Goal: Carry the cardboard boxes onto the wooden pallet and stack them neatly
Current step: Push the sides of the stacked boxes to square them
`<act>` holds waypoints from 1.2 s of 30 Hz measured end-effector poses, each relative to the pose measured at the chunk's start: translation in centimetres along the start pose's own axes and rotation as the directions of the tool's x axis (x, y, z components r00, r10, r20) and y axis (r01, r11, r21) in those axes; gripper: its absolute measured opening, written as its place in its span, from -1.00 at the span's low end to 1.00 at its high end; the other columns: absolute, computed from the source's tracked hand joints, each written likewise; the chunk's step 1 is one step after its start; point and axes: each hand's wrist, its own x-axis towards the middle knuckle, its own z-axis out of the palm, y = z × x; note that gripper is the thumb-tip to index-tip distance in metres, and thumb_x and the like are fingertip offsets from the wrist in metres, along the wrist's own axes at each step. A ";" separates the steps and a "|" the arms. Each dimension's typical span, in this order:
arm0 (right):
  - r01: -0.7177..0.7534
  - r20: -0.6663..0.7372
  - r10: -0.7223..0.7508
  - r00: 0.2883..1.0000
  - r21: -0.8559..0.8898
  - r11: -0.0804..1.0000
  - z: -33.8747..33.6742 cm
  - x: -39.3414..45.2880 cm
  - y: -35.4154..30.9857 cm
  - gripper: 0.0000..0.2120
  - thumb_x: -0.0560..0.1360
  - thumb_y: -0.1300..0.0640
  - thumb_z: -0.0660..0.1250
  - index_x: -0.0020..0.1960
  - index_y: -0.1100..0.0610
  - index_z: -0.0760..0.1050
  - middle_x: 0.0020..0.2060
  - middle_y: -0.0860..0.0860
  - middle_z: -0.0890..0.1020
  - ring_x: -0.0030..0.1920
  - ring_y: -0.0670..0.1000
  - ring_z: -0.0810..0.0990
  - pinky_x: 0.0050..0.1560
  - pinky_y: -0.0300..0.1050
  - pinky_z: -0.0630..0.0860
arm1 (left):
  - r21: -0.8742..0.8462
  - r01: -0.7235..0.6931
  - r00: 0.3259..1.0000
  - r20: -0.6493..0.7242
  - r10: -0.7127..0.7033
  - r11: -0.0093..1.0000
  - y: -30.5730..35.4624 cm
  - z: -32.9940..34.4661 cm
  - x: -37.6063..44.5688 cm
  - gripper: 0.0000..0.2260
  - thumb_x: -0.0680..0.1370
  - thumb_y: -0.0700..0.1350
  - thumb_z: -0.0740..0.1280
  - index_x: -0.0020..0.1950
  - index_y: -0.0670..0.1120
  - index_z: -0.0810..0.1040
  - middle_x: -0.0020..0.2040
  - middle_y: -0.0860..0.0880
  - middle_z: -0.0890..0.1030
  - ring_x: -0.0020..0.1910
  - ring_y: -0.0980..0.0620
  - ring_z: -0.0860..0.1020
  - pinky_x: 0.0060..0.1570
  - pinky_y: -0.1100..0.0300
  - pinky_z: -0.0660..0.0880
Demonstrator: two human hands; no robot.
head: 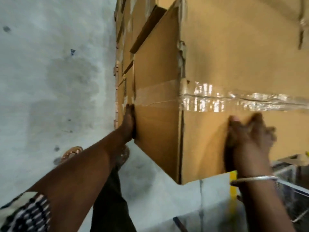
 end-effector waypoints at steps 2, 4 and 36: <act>0.148 0.100 -0.131 0.986 -0.190 0.971 1.0 -0.7 -1.9 -0.25 0.40 -0.44 -0.05 0.55 -0.25 -0.07 0.60 0.05 -0.07 0.59 0.07 -0.11 0.44 0.38 -0.09 | 0.106 -0.037 0.999 -0.027 0.040 0.994 1.4 1.1 -1.1 -0.39 0.62 0.29 0.02 0.43 -0.14 0.40 0.29 -0.23 0.54 0.26 -0.25 0.53 0.27 -0.24 0.44; 0.327 0.145 -0.299 0.943 -0.243 0.913 1.6 -0.4 -3.3 -0.29 0.44 -0.41 -0.18 0.54 -0.27 -0.24 0.59 0.05 -0.18 0.58 0.03 -0.21 0.42 0.41 -0.13 | 0.123 -0.077 0.997 -0.009 0.079 0.989 2.3 2.0 -1.7 -0.44 0.68 0.19 -0.07 0.40 -0.18 0.42 0.20 -0.20 0.61 0.18 -0.19 0.59 0.15 -0.12 0.55; 0.704 0.311 -0.641 0.702 -0.172 0.689 2.7 1.5 -11.0 -0.03 0.15 -0.60 0.05 0.48 -0.43 -0.24 0.57 -0.02 -0.30 0.56 0.17 -0.29 0.33 0.57 -0.09 | 0.002 0.059 0.991 -0.122 -0.058 0.998 9.3 5.1 -1.0 -0.39 0.58 0.35 0.04 0.31 -0.05 0.57 0.24 -0.20 0.61 0.25 -0.20 0.56 0.36 -0.20 0.38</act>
